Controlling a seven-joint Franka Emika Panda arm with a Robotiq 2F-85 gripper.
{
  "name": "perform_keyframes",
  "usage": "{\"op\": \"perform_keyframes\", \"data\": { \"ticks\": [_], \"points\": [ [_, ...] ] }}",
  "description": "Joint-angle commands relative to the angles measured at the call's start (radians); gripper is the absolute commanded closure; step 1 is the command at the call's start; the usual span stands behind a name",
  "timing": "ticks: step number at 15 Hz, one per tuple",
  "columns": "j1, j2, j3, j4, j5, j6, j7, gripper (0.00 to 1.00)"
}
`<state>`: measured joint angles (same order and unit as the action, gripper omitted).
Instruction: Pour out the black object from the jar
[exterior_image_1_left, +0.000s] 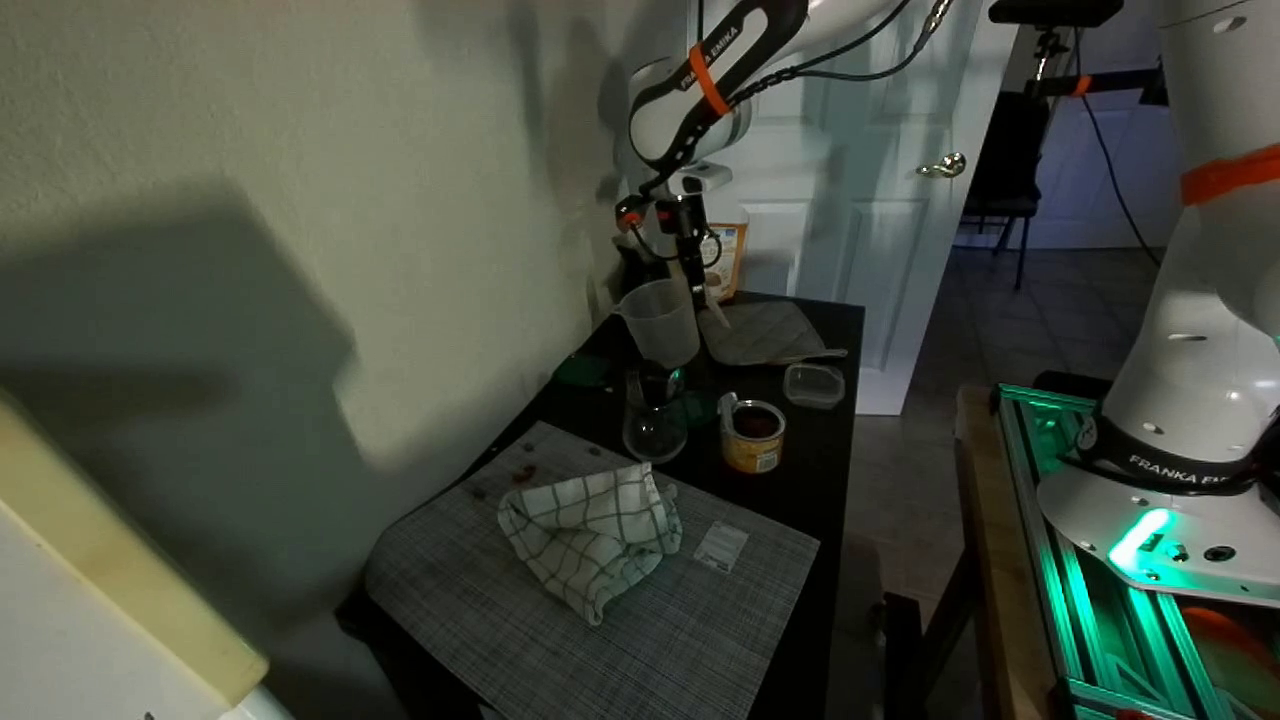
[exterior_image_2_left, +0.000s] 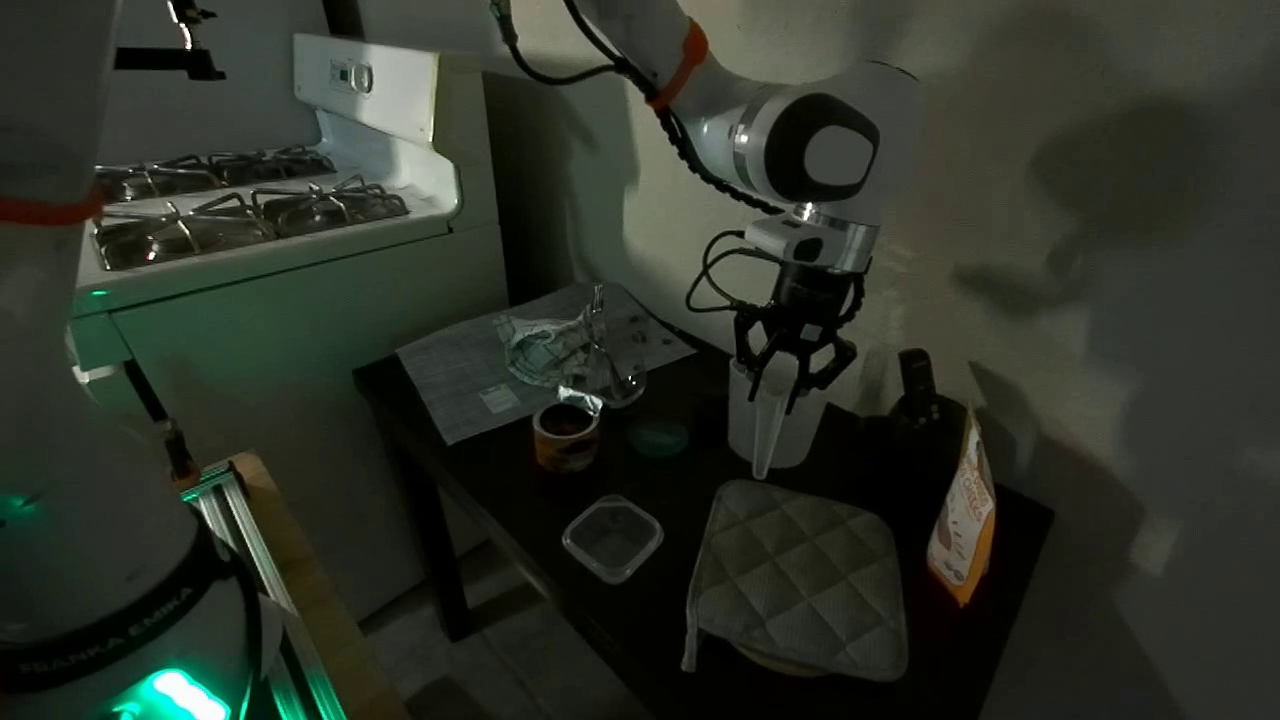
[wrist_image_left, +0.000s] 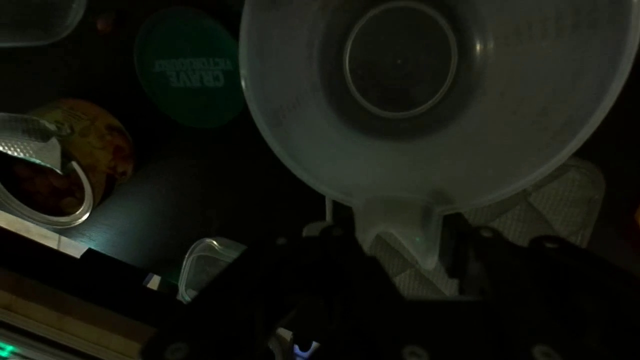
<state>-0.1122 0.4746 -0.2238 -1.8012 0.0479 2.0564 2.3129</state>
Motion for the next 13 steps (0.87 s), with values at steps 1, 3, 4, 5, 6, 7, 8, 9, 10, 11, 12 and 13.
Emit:
{"op": "perform_keyframes", "data": {
  "ticks": [1, 3, 4, 5, 6, 7, 8, 9, 10, 11, 12, 13],
  "points": [
    [0.03, -0.016, -0.001, -0.022, 0.015, -0.006, 0.102, 0.25],
    [0.041, -0.074, -0.008, -0.07, 0.008, -0.016, 0.134, 0.09],
    [0.045, -0.108, -0.012, -0.097, -0.001, -0.023, 0.143, 0.01],
    [0.047, -0.159, -0.019, -0.139, -0.007, -0.027, 0.16, 0.0],
    [0.056, -0.21, -0.037, -0.178, -0.04, -0.038, 0.202, 0.0],
    [0.055, -0.277, -0.051, -0.234, -0.06, -0.017, 0.236, 0.0],
    [0.048, -0.321, -0.057, -0.261, -0.072, -0.016, 0.253, 0.0],
    [0.042, -0.378, -0.062, -0.304, -0.089, 0.002, 0.268, 0.0],
    [0.041, -0.433, -0.066, -0.342, -0.141, 0.013, 0.288, 0.0],
    [0.008, -0.291, -0.037, -0.198, -0.079, -0.062, 0.168, 0.0],
    [0.002, -0.343, -0.04, -0.233, -0.101, -0.063, 0.177, 0.0],
    [-0.002, -0.384, -0.04, -0.262, -0.112, -0.063, 0.181, 0.0]
  ]
}}
